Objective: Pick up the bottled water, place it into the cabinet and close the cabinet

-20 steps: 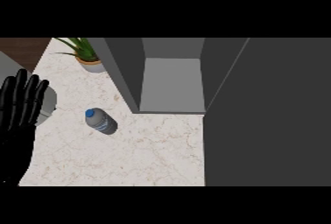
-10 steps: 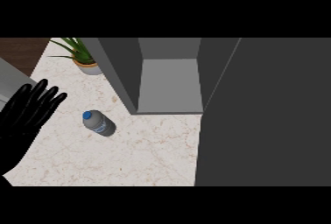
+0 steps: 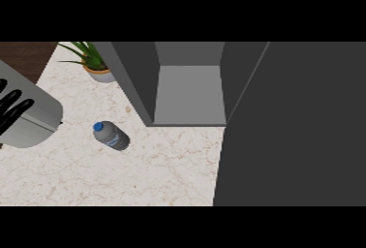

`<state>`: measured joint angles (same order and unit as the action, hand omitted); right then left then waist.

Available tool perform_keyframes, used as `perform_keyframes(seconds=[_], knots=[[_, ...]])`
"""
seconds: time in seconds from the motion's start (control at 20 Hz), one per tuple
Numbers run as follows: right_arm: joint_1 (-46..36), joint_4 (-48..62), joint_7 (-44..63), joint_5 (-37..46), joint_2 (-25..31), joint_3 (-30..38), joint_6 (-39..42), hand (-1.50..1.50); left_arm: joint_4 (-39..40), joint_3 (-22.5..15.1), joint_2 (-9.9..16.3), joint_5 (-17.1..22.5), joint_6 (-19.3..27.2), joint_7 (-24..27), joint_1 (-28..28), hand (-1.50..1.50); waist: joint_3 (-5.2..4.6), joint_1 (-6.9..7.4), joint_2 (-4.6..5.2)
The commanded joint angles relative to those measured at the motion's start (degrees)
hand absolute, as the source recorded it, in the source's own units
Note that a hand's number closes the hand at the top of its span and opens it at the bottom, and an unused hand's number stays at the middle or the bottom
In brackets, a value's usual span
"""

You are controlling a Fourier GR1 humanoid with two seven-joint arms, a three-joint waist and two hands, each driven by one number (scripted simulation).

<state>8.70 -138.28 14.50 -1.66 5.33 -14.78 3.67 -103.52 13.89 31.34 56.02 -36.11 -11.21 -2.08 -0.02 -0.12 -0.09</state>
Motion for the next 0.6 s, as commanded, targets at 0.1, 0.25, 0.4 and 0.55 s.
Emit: perform_keyframes(seconds=[0.1, 0.25, 0.4, 0.55], knots=[[2.72, -1.15, -0.1, 4.55, -1.7, -5.02, -0.82, -1.5, -1.25, 3.77, 0.79, 3.55, -2.46, -3.87, 3.98, -1.5, 0.03, 0.19, 0.0], [3.11, -10.32, 8.36, 5.45, -1.27, -8.04, -2.41, -1.5, -1.36, 0.68, -3.45, -4.41, -2.56, -2.6, 3.48, -1.5, 0.0, -0.07, -0.02], [3.9, -6.62, 4.09, 7.59, -2.57, -9.11, -3.24, -1.5, 4.8, 3.19, 0.01, -4.45, -4.02, -3.66, -2.65, -1.5, 0.01, -0.34, 0.03], [0.16, -5.54, 7.42, 6.14, -2.48, -7.98, -4.02, -1.5, 5.9, 1.56, -2.81, -9.52, -7.16, -2.51, -2.48, -1.5, 0.01, -0.13, 0.07]])
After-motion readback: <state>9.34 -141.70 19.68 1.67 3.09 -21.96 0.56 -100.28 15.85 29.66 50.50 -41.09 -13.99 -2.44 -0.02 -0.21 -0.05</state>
